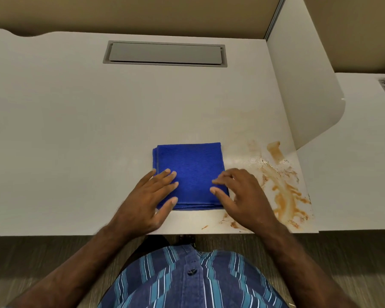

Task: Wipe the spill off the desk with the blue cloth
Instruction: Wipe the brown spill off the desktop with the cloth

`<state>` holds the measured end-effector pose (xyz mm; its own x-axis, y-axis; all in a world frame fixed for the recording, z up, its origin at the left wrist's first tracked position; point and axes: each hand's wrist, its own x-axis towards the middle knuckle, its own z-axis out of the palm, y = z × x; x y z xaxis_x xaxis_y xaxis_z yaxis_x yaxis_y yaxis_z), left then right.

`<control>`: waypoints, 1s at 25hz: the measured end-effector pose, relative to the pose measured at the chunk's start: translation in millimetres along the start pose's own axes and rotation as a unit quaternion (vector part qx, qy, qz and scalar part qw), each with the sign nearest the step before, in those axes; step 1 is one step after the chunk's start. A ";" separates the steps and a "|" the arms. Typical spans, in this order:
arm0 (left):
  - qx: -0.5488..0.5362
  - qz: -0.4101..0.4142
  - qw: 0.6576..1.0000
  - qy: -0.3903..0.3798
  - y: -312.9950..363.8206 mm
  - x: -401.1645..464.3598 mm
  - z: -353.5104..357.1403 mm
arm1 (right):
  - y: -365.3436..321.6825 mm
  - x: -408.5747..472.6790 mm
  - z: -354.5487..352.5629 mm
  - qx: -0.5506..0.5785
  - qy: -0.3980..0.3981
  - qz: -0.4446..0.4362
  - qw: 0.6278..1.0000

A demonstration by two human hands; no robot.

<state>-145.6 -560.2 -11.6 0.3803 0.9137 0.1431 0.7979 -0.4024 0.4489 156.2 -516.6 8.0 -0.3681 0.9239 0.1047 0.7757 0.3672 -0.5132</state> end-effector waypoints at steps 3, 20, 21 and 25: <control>0.019 -0.042 0.999 0.029 6.4 35.8 9.8 | -27.3 34.7 27.6 -0.016 0.024 -0.002 1.000; 0.068 -0.213 0.974 0.036 -79.6 35.1 8.8 | -51.2 51.9 114.3 -0.193 -0.070 -0.025 0.978; 0.073 -0.210 0.974 0.034 -81.9 35.9 9.6 | -49.3 55.9 114.4 -0.199 -0.068 -0.020 0.978; 0.098 -0.185 0.977 0.036 -80.6 34.8 13.6 | -31.8 74.7 107.5 -0.214 -0.062 -0.011 0.975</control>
<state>-190.3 -496.8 -54.8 0.0198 0.9975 0.0682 0.9516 -0.0397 0.3047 49.0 -470.9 -59.4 -0.4253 0.9050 -0.0056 0.9002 0.4223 -0.1065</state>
